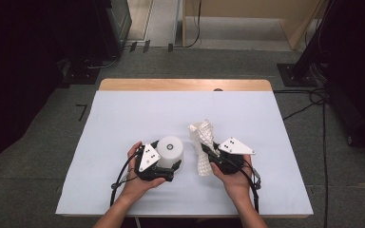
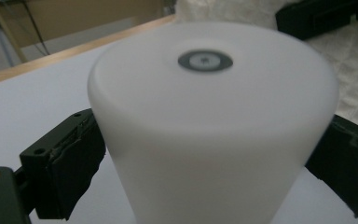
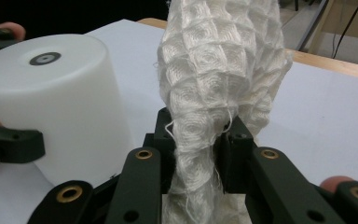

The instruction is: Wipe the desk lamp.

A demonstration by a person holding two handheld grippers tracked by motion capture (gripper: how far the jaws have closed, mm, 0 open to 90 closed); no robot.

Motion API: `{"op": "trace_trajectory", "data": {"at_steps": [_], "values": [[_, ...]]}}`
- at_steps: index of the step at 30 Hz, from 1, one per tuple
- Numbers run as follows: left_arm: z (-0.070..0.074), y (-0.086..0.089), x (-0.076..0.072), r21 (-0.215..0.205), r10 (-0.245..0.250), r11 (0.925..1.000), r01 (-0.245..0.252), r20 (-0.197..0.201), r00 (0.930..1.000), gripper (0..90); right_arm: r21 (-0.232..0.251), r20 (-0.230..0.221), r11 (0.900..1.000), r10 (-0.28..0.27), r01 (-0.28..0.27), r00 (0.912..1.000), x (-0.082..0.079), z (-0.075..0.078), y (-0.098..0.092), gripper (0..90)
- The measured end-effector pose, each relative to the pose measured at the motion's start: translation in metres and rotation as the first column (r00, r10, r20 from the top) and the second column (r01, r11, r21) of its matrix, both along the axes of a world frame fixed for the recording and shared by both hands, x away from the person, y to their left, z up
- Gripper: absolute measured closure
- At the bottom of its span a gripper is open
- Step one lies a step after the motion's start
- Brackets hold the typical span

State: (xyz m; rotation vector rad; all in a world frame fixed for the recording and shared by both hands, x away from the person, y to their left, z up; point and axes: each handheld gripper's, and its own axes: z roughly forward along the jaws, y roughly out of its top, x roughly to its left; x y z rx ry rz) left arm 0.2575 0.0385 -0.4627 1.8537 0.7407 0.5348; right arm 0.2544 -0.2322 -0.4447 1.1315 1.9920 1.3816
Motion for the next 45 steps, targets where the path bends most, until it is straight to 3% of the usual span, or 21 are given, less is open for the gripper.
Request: {"op": "trace_trajectory", "data": {"at_steps": [3, 5, 7, 9, 11, 13, 16, 21, 23, 25, 28, 35, 38, 41, 43, 45], "values": [[0.001, -0.007, -0.006, 0.015, 0.091, 0.9957, -0.091, 0.005, 0.9958, 0.2, 0.002, -0.008, 1.000, -0.011, 0.011, 0.9999, 0.001, -0.001, -0.003, 72.5], [0.000, -0.015, -0.010, 0.015, 0.157, 0.9876, -0.156, -0.007, 0.9876, 0.0, 0.003, -0.005, 1.000, -0.017, 0.017, 0.9998, 0.002, -0.002, -0.004, 72.5], [-0.002, -0.026, -0.014, 0.050, 0.223, 0.9738, -0.222, -0.013, 0.9748, 0.0, 0.003, -0.008, 1.000, -0.019, 0.019, 0.9998, 0.002, -0.003, -0.005, 72.5], [-0.006, -0.033, -0.014, 0.073, 0.240, 0.9687, -0.237, -0.032, 0.9702, 0.4, 0.001, -0.013, 1.000, -0.018, 0.018, 0.9998, 0.003, -0.004, -0.004, 72.5], [-0.008, -0.034, -0.016, 0.076, 0.272, 0.9596, -0.271, -0.009, 0.9621, 3.9, -0.005, -0.020, 1.000, -0.013, 0.013, 0.9997, 0.003, -0.007, -0.002, 72.5], [-0.005, -0.028, -0.014, 0.037, 0.241, 0.9702, -0.240, -0.029, 0.9702, 7.8, -0.012, -0.022, 1.000, -0.008, 0.008, 0.9997, 0.003, -0.008, -0.001, 72.5], [-0.003, -0.019, -0.009, 0.025, 0.223, 0.9746, -0.223, -0.027, 0.9744, 8.4, -0.024, -0.014, 1.000, -0.010, 0.010, 0.9998, 0.003, -0.008, 0.000, 72.5], [0.012, 0.001, -0.003, -0.066, 0.128, 0.9894, -0.129, -0.028, 0.9914, 8.5, -0.028, -0.021, 1.000, -0.006, 0.006, 0.9998, 0.003, -0.010, 0.002, 72.5], [0.019, 0.008, -0.002, -0.088, 0.082, 0.9927, -0.083, -0.010, 0.9966, 8.5, -0.032, -0.026, 0.999, 0.006, -0.007, 0.9997, 0.002, -0.011, 0.005, 72.5], [0.024, 0.014, -0.001, -0.129, 0.042, 0.9907, -0.044, -0.012, 0.9990, 8.5, -0.030, -0.031, 0.999, 0.023, -0.024, 0.9993, 0.001, -0.012, 0.011, 72.6], [0.026, 0.019, 0.001, -0.153, -0.011, 0.9883, 0.008, -0.015, 0.9998, 8.5, -0.034, -0.031, 0.998, 0.052, -0.053, 0.9982, -0.001, -0.013, 0.020, 72.5], [0.023, 0.010, -0.003, -0.100, -0.083, 0.9916, 0.082, -0.009, 0.9965, 8.5, 0.006, -0.022, 0.992, 0.130, -0.130, 0.9913, -0.008, -0.005, 0.033, 72.6], [0.018, 0.004, -0.003, -0.067, -0.093, 0.9936, 0.091, -0.020, 0.9955, 8.5, 0.015, 0.013, 0.989, 0.145, -0.146, 0.9893, -0.013, 0.004, 0.033, 72.7], [0.016, 0.000, -0.004, -0.046, -0.101, 0.9939, 0.100, -0.021, 0.9946, 8.5, 0.011, 0.077, 0.989, 0.145, -0.146, 0.9864, -0.019, 0.015, 0.031, 72.7], [0.016, 0.000, -0.005, -0.046, -0.103, 0.9937, 0.102, -0.018, 0.9946, 8.5, 0.017, 0.107, 0.988, 0.150, -0.153, 0.9829, -0.022, 0.021, 0.030, 72.7], [0.018, 0.001, -0.005, -0.056, -0.100, 0.9936, 0.099, -0.015, 0.9949, 8.5, 0.015, 0.108, 0.987, 0.159, -0.161, 0.9814, -0.023, 0.023, 0.031, 72.7]]}}
